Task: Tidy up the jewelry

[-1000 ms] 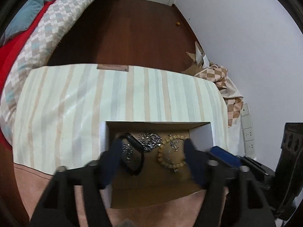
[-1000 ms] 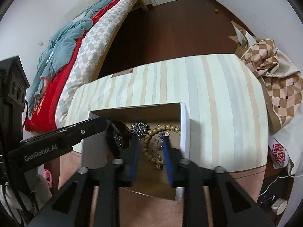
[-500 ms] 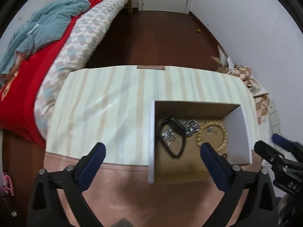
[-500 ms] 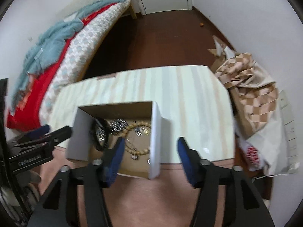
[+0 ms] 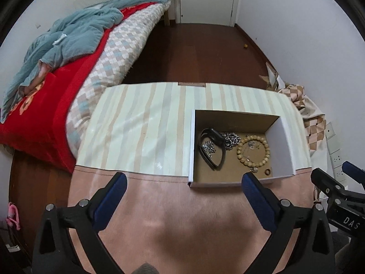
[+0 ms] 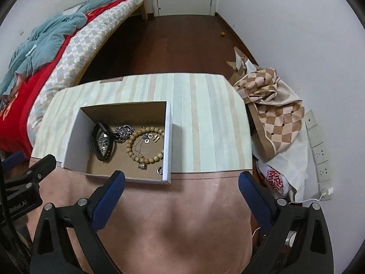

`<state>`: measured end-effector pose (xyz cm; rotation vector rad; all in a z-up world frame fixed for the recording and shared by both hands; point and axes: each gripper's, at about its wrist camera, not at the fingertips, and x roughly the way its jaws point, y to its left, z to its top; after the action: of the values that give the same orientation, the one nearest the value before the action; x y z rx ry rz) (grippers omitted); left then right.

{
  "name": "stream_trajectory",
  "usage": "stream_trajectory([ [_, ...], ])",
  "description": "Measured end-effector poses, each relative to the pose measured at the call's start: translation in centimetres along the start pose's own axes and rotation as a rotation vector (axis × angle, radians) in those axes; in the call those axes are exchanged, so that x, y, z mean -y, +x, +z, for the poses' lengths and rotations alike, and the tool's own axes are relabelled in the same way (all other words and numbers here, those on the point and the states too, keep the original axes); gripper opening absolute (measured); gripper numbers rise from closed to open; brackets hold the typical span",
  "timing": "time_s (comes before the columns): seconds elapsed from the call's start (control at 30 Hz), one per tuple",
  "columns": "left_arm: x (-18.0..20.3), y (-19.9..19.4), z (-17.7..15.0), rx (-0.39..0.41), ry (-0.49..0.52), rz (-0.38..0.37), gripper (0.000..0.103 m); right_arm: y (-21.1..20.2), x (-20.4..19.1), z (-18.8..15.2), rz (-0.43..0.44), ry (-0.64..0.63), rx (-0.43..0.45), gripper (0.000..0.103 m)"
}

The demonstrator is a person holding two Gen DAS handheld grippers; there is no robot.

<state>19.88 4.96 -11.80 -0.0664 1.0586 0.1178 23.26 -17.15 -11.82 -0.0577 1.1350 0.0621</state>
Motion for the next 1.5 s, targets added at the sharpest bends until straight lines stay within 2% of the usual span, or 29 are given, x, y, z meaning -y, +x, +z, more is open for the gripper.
stream_trajectory([
  [0.3,-0.2,-8.3,-2.0,0.108,-0.019,0.022,0.102,-8.3,-0.2,-2.4,-0.010,-0.002,0.110,0.101],
  [0.6,-0.3,-15.7,-3.5,0.156,-0.035,-0.007,0.102,-17.0,-0.1,-5.3,0.013,-0.003,0.204,0.101],
  [0.8,0.1,-20.0,-4.4,0.193,-0.011,-0.021,0.102,-22.3,0.2,-6.5,0.007,-0.001,0.259,0.101],
  [1.13,-0.2,-23.4,-5.0,0.203,-0.028,-0.035,0.102,-28.3,0.5,-7.4,-0.002,-0.018,0.313,0.101],
  [1.5,0.4,-23.3,-4.5,0.178,-0.022,-0.044,0.102,-29.1,1.0,-7.0,-0.002,-0.015,0.297,0.101],
])
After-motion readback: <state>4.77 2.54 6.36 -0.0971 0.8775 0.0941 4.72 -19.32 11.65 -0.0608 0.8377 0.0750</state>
